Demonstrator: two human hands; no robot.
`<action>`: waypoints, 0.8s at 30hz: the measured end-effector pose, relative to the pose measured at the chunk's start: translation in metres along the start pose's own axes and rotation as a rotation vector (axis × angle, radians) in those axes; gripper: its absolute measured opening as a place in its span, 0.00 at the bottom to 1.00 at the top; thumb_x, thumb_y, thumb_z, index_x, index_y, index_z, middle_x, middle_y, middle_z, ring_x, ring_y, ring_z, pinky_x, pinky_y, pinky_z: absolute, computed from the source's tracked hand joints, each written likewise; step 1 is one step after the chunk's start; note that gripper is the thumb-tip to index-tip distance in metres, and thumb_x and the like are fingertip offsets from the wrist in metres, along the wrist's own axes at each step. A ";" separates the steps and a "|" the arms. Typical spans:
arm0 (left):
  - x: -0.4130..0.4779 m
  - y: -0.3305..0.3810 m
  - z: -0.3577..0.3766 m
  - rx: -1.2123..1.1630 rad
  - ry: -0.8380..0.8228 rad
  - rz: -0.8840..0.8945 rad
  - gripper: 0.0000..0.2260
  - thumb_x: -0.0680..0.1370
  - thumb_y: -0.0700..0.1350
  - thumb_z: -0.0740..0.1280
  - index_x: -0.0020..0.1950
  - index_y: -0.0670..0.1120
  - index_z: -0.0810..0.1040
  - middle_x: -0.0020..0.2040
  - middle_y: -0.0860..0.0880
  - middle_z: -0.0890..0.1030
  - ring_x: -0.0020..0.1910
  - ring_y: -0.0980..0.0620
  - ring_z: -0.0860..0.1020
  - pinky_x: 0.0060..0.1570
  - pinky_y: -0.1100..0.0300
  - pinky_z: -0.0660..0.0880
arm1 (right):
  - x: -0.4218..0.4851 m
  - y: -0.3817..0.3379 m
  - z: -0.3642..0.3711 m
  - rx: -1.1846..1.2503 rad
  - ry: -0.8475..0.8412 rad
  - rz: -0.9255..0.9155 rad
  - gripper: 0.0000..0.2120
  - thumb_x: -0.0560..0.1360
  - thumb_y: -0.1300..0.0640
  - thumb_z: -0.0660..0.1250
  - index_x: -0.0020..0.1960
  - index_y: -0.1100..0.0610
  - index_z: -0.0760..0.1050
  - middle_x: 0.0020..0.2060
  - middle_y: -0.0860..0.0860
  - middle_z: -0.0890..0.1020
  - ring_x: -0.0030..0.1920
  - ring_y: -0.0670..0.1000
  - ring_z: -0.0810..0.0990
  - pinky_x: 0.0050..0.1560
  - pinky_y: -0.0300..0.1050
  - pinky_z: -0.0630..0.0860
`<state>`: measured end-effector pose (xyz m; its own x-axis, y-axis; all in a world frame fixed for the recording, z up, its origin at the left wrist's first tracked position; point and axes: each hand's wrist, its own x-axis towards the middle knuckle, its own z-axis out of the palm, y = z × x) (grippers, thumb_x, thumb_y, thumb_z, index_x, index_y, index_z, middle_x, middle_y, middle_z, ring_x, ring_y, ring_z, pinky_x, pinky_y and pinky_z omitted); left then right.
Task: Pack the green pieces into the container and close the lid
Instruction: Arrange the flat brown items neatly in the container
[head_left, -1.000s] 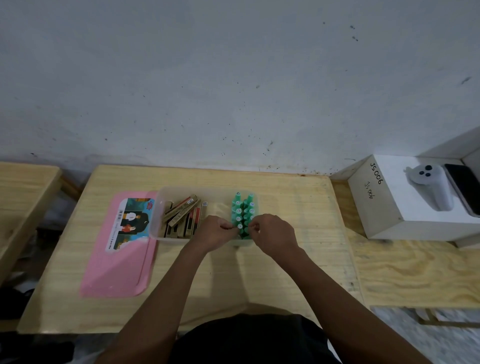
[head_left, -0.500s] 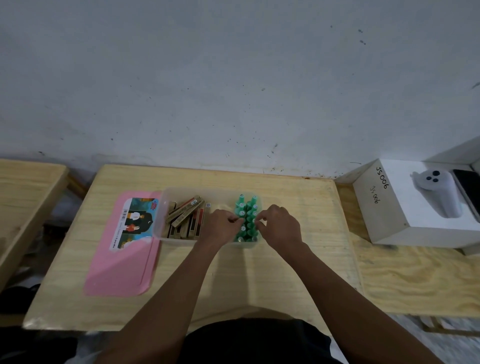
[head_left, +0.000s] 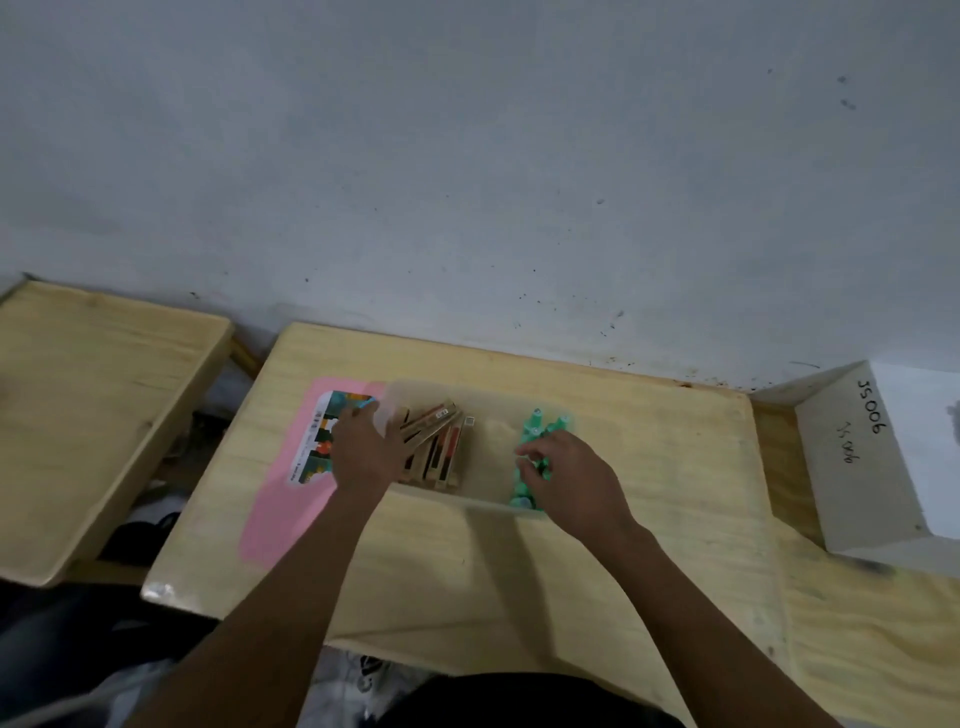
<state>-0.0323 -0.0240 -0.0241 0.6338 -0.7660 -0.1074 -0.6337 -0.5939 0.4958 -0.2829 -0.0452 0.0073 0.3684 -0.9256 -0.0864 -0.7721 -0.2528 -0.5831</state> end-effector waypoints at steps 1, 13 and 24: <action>0.005 -0.007 0.000 0.015 -0.023 -0.014 0.18 0.77 0.49 0.64 0.61 0.39 0.77 0.58 0.36 0.78 0.57 0.38 0.77 0.56 0.47 0.75 | 0.003 -0.003 0.002 0.015 -0.019 -0.023 0.10 0.77 0.48 0.64 0.55 0.46 0.80 0.49 0.43 0.78 0.49 0.42 0.75 0.45 0.40 0.72; 0.031 -0.019 -0.022 -0.130 -0.318 -0.093 0.12 0.79 0.46 0.63 0.53 0.40 0.82 0.49 0.40 0.84 0.47 0.44 0.82 0.52 0.53 0.79 | 0.081 -0.048 0.047 -0.152 -0.253 -0.174 0.16 0.79 0.53 0.58 0.65 0.49 0.74 0.59 0.50 0.77 0.58 0.54 0.76 0.51 0.52 0.78; 0.051 -0.046 -0.026 -0.342 -0.504 -0.048 0.12 0.77 0.48 0.67 0.57 0.44 0.81 0.52 0.44 0.82 0.48 0.48 0.81 0.50 0.48 0.81 | 0.123 -0.088 0.084 -0.703 -0.346 -0.300 0.16 0.77 0.60 0.60 0.63 0.52 0.74 0.55 0.53 0.76 0.52 0.57 0.79 0.41 0.48 0.69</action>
<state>0.0410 -0.0293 -0.0298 0.3169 -0.8123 -0.4897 -0.3788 -0.5817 0.7198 -0.1263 -0.1135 -0.0204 0.6590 -0.6817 -0.3178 -0.7169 -0.6971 0.0087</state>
